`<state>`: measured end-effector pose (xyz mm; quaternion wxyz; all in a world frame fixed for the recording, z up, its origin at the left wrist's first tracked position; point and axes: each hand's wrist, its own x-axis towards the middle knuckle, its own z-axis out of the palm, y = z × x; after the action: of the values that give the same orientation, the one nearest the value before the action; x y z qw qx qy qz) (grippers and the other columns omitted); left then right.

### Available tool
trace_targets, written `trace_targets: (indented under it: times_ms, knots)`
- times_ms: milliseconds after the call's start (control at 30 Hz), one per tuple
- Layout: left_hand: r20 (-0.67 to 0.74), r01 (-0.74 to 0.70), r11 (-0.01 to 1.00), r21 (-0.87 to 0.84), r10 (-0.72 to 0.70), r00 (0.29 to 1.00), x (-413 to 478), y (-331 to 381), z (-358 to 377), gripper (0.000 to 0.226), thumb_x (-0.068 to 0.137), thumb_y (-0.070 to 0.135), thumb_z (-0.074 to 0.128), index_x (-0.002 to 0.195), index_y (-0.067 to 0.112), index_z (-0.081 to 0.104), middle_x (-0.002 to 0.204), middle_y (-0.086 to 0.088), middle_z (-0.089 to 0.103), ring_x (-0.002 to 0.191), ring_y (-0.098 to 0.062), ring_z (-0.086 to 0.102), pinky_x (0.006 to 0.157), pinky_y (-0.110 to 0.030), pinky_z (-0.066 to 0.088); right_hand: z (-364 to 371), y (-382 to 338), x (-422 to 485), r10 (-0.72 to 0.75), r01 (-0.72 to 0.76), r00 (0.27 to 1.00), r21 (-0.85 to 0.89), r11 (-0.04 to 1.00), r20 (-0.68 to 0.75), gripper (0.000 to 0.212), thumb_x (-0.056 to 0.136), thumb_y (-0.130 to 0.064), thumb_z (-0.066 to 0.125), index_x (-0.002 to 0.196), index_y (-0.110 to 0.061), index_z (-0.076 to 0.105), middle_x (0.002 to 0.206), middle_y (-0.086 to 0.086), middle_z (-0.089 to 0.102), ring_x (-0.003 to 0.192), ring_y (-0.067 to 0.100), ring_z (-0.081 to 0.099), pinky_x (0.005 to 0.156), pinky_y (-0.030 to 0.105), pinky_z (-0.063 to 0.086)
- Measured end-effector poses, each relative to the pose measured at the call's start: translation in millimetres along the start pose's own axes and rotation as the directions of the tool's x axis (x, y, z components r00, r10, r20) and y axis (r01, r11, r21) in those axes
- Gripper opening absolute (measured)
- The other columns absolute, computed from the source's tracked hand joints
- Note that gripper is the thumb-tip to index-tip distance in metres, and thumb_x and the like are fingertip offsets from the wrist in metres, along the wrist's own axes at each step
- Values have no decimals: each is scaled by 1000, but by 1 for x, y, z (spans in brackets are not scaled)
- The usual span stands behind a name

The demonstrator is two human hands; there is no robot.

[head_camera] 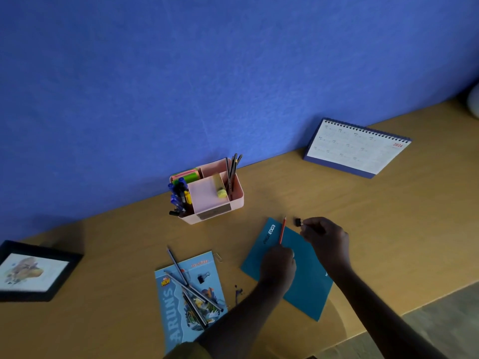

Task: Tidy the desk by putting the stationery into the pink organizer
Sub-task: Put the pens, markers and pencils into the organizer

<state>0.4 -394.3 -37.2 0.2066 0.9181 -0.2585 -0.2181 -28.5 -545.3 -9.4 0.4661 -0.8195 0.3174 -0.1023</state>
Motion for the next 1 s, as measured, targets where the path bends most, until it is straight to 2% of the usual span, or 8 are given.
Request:
trace_targets:
  times_ms: [133, 400, 533, 633, 700, 800, 933, 1000]
  knots:
    - [-134, -12, 990, -143, -8, 991, -2, 2, -16, 20, 104, 24, 65, 114, 11, 77, 106, -5, 77, 99, -19, 72, 80, -33, 60, -4, 6, 2, 32, -32, 999, -3, 999, 7, 12, 93, -16, 79, 100, -26, 79, 83, -10, 78, 77, 10, 77, 71, 48, 67]
    - [-342, -77, 951, -299, -31, 939, -5, -7, -69, 24, 101, 33, 69, 119, 19, 79, 106, 6, 80, 90, -2, 74, 75, -23, 64, 19, 6, 11, 70, -63, 995, -94, 994, 76, 11, 93, -20, 80, 103, -22, 81, 90, -12, 78, 80, 4, 72, 72, 35, 63]
    - [-454, -164, 907, -387, -33, 890, -6, -12, -114, 19, 100, 24, 74, 116, 14, 80, 102, 4, 81, 88, -1, 75, 78, -22, 64, 35, 4, 18, -10, 37, 989, -182, 983, 146, 14, 91, -15, 77, 103, -21, 81, 97, -6, 78, 88, 11, 71, 78, 31, 57]
    - [-524, -209, 878, -431, -55, 850, -5, -16, -152, 16, 99, 20, 76, 112, 13, 81, 96, 6, 81, 84, 0, 74, 77, -25, 65, 47, 6, 24, -83, 135, 979, -290, 947, 186, 10, 92, -13, 72, 93, -22, 77, 89, 1, 71, 80, 21, 67, 72, 39, 58]
    - [-569, -224, 861, -457, -89, 818, -3, -20, -177, 16, 98, 19, 77, 112, 12, 81, 94, 6, 81, 83, -1, 75, 77, -28, 65, 53, 2, 29, -44, 112, 979, -345, 932, 199, 7, 95, -17, 70, 97, -17, 76, 91, 8, 67, 79, 29, 66, 71, 43, 57]
    - [-626, -246, 814, -526, -175, 760, 3, -24, -210, 15, 96, 16, 79, 110, 12, 82, 90, 7, 81, 80, -5, 77, 74, -33, 67, 63, -6, 36, 36, 62, 977, -444, 894, 208, 13, 98, -23, 66, 102, -15, 76, 98, 12, 67, 85, 36, 66, 68, 38, 50]
    - [-740, -305, 803, -513, -233, 631, 12, -26, -253, 12, 94, 12, 81, 105, 9, 82, 91, 9, 81, 82, -2, 77, 75, -14, 57, 71, -12, 44, 105, 14, 976, -535, 844, 191, 15, 101, -24, 62, 106, -14, 72, 105, 14, 68, 93, 38, 68, 69, 35, 44]
    - [-784, -331, 806, -490, -241, 573, 17, -31, -268, 10, 94, 10, 80, 104, 8, 82, 91, 9, 80, 82, -1, 77, 76, -12, 56, 74, -12, 46, 112, 26, 973, -578, 816, 202, 17, 103, -24, 61, 111, -13, 70, 108, 15, 69, 97, 38, 70, 70, 34, 43]
